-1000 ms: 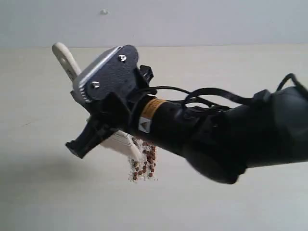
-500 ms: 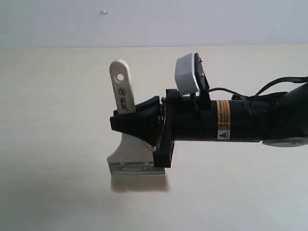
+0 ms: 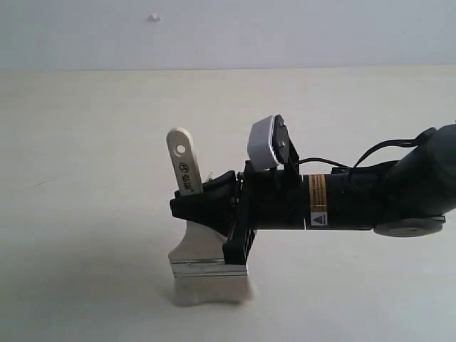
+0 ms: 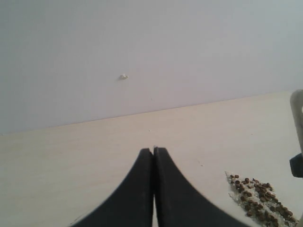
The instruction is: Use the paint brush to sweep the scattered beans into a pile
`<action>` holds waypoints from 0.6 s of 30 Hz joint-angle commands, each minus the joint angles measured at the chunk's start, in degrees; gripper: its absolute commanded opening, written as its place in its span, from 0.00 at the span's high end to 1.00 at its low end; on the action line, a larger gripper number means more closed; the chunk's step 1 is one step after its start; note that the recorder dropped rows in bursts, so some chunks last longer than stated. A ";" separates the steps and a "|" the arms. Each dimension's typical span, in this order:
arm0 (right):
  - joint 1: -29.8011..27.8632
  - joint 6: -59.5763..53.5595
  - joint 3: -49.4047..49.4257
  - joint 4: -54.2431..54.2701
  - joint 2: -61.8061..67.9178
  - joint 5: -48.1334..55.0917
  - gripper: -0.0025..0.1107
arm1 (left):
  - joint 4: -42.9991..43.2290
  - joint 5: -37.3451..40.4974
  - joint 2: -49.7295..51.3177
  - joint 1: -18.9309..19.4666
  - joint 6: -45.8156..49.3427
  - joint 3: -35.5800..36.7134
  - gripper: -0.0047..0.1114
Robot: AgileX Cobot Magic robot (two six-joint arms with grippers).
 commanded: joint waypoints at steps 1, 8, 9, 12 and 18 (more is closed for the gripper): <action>-0.42 -2.99 0.01 6.63 1.22 -1.15 0.98 | 0.23 0.09 -0.33 -0.30 0.24 0.18 0.96; -0.51 -6.47 0.01 12.14 2.12 -1.15 0.98 | 0.23 0.09 -0.33 -0.30 0.24 0.18 0.96; -0.51 -7.16 0.01 13.00 2.12 -1.15 0.98 | 0.23 0.09 -0.33 -0.30 0.24 0.18 0.96; -0.51 -9.04 0.01 15.83 2.12 -1.15 0.98 | 0.23 0.09 -0.33 -0.30 0.24 0.18 0.96; -0.51 -9.84 -2.75 17.27 2.12 -0.05 0.98 | 0.23 0.09 -0.33 -0.30 0.24 0.18 0.96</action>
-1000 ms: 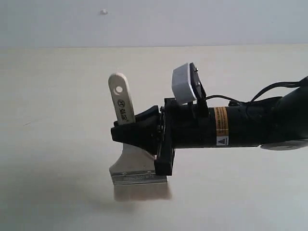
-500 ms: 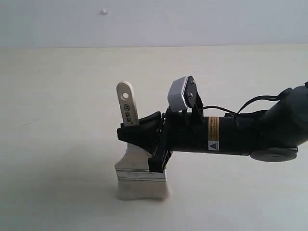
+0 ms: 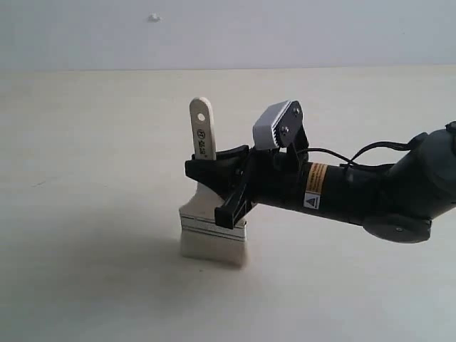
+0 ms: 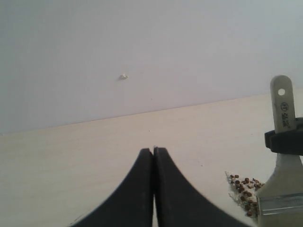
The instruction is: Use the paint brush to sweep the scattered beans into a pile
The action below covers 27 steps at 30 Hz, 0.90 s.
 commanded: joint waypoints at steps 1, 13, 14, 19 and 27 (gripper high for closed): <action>-0.29 -0.59 -3.27 1.29 0.00 1.18 0.98 | 0.23 0.09 -0.33 -0.30 0.24 0.18 0.96; -0.29 6.88 -6.26 -6.17 -1.66 0.17 0.98 | 0.23 0.09 -0.33 -0.30 0.24 0.18 0.96; -0.29 8.35 -6.26 -8.64 -2.13 -0.21 0.98 | 0.23 0.09 -0.33 -0.30 0.24 0.18 0.96; -0.29 13.93 -6.26 -14.65 -3.16 -0.25 0.98 | 0.23 0.09 -0.33 -0.30 0.24 0.18 0.96; -0.29 14.18 -6.26 -16.95 -2.03 6.99 0.98 | 0.23 0.09 -0.33 -0.30 0.24 0.18 0.96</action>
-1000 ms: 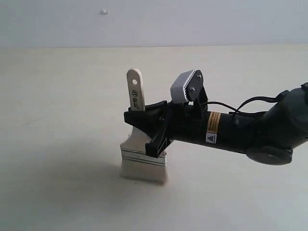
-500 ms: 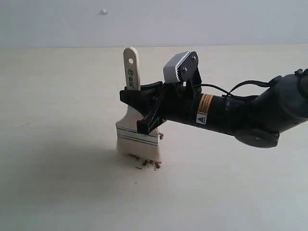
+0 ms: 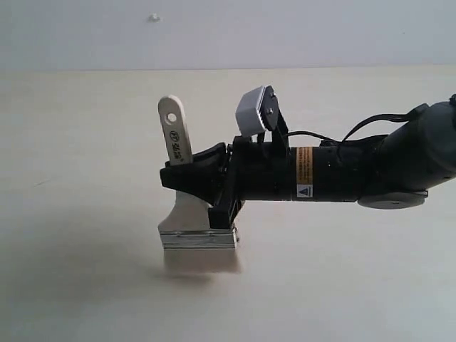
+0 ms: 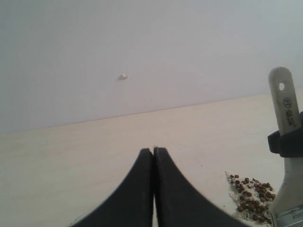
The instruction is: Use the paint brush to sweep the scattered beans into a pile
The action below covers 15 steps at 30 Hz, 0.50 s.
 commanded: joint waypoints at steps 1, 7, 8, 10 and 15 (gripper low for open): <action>-0.29 -0.31 -0.37 -0.10 0.48 4.94 0.98 | 0.23 0.09 -0.33 -0.30 0.24 0.18 0.96; -0.29 -5.10 -0.37 2.34 0.48 6.45 0.98 | 0.23 0.09 -0.33 -0.30 0.24 0.18 0.96; -0.29 -6.18 -0.37 3.15 0.48 6.86 0.98 | 0.23 0.09 -0.33 -0.30 0.24 0.18 0.96; -0.29 -7.86 -0.37 5.15 0.48 8.31 0.98 | 0.23 0.09 -0.33 -0.30 0.24 0.18 0.96; -0.29 -10.86 -0.48 9.36 0.48 10.08 0.98 | 0.23 0.09 -0.33 -0.30 0.24 0.18 0.96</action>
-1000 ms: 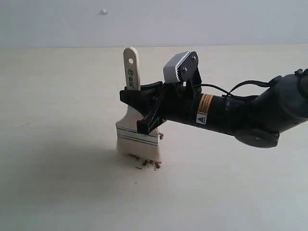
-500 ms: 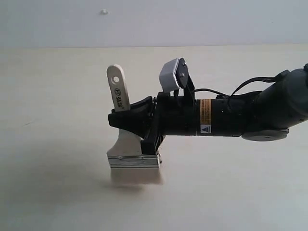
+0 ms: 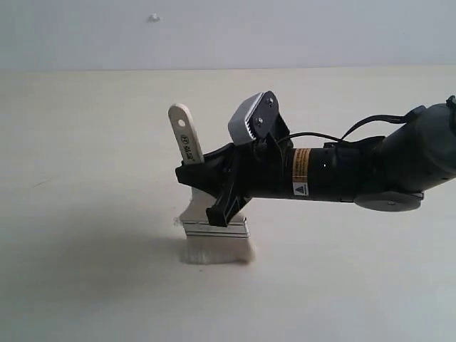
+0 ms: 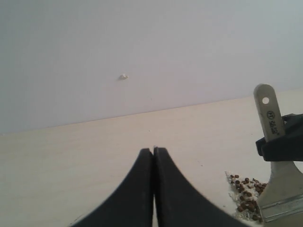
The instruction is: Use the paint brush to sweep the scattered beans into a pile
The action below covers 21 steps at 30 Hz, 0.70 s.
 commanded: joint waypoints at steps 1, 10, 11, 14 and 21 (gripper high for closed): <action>-0.29 -3.89 -0.61 3.59 -0.07 1.22 0.98 | 0.23 0.09 -0.33 -0.30 0.24 0.18 0.96; -0.29 -4.96 -1.92 5.51 -0.07 0.76 0.98 | 0.23 0.09 -0.33 -0.30 0.24 0.18 0.96; -0.29 -4.72 -1.92 5.34 -0.07 0.63 0.98 | 0.23 0.09 -0.33 -0.30 0.24 0.18 0.96; -0.29 -3.90 -1.92 4.73 -0.45 -1.61 0.98 | 0.23 0.09 -0.33 -0.30 0.24 0.18 0.96; -0.29 2.84 -1.92 3.86 -3.93 -10.66 0.98 | 0.23 0.09 -0.33 -0.30 0.24 0.18 0.96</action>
